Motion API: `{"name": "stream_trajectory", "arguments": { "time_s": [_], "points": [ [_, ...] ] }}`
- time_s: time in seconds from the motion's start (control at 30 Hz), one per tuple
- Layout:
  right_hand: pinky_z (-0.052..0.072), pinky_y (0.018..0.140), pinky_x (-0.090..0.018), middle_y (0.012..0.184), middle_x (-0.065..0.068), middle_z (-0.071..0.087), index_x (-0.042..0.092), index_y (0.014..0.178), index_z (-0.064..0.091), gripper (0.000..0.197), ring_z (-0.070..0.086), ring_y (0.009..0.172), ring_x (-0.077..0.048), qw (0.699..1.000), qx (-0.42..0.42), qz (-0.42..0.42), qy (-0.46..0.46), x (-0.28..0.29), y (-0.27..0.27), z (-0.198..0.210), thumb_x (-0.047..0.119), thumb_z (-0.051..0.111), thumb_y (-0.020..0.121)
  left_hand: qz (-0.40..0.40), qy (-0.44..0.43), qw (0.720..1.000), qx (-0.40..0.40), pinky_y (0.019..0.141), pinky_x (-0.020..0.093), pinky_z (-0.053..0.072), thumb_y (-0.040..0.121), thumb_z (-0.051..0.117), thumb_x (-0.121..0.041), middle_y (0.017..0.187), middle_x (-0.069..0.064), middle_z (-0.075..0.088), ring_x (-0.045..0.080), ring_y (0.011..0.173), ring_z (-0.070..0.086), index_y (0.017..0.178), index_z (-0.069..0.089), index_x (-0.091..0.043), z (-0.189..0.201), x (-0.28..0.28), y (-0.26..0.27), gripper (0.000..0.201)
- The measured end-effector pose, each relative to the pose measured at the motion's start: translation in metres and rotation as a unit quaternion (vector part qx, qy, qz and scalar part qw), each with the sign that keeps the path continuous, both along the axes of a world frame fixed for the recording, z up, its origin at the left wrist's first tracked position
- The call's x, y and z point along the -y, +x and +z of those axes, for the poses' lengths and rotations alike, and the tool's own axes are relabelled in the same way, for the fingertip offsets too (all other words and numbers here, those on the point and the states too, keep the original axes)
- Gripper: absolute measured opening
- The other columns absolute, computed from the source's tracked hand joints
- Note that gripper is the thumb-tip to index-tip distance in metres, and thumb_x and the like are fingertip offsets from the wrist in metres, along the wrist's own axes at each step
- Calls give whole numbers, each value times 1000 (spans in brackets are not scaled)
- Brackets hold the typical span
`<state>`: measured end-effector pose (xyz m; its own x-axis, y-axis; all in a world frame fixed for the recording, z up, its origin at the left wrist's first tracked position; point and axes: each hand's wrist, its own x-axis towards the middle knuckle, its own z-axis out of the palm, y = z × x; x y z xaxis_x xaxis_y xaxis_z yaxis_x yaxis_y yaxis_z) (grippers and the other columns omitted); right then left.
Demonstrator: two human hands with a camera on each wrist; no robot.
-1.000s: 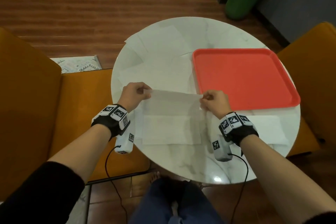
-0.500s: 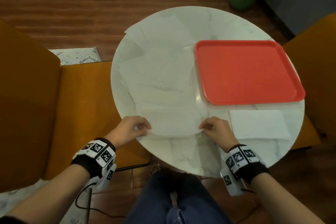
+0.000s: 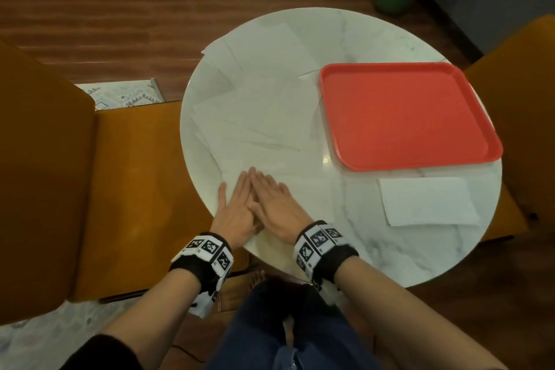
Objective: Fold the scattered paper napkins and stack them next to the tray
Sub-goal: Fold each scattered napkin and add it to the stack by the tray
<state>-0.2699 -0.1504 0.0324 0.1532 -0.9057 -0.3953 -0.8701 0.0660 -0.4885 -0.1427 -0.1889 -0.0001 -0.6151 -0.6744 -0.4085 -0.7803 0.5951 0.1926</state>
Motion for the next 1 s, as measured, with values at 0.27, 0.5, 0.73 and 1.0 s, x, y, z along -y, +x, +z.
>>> {"name": "stream_trajectory", "arguments": {
  "time_s": [0.27, 0.5, 0.73, 1.0],
  "points": [
    [-3, 119, -36, 159, 5, -5, 19, 151, -4, 58, -6, 146, -9, 996, -69, -51, 13, -25, -40, -22, 42, 15, 101, 18, -12, 999, -38, 113, 50, -12, 66, -18, -84, 156, 0, -25, 14, 144, -21, 149, -17, -14, -17, 0, 3, 109],
    [-9, 116, -40, 159, 11, -6, 27, 150, -5, 55, -6, 145, -6, 982, -117, -146, 25, -44, -80, -21, 45, 9, 100, 21, -21, 999, -43, 111, 48, -15, 68, -14, -83, 155, -1, -30, 12, 142, -24, 147, -24, -14, -19, 1, 3, 106],
    [15, 113, -45, 140, -6, 47, 12, 138, 36, 42, 38, 132, -24, 955, -221, -180, -78, -21, -78, -13, 29, 34, 100, 20, -30, 999, -34, 111, 49, -15, 67, -16, -83, 154, -1, -31, 13, 143, -23, 146, -25, -15, -19, 0, 2, 105],
    [33, 93, -42, 108, -5, 59, 19, 103, 62, 18, 48, 111, -23, 938, -58, -336, -60, -8, -94, -13, 21, 62, 85, 25, -16, 997, -64, 114, 52, -10, 66, -11, -87, 155, -4, -27, 13, 146, -17, 148, -21, -19, -20, 3, 4, 107]
  ]
}}
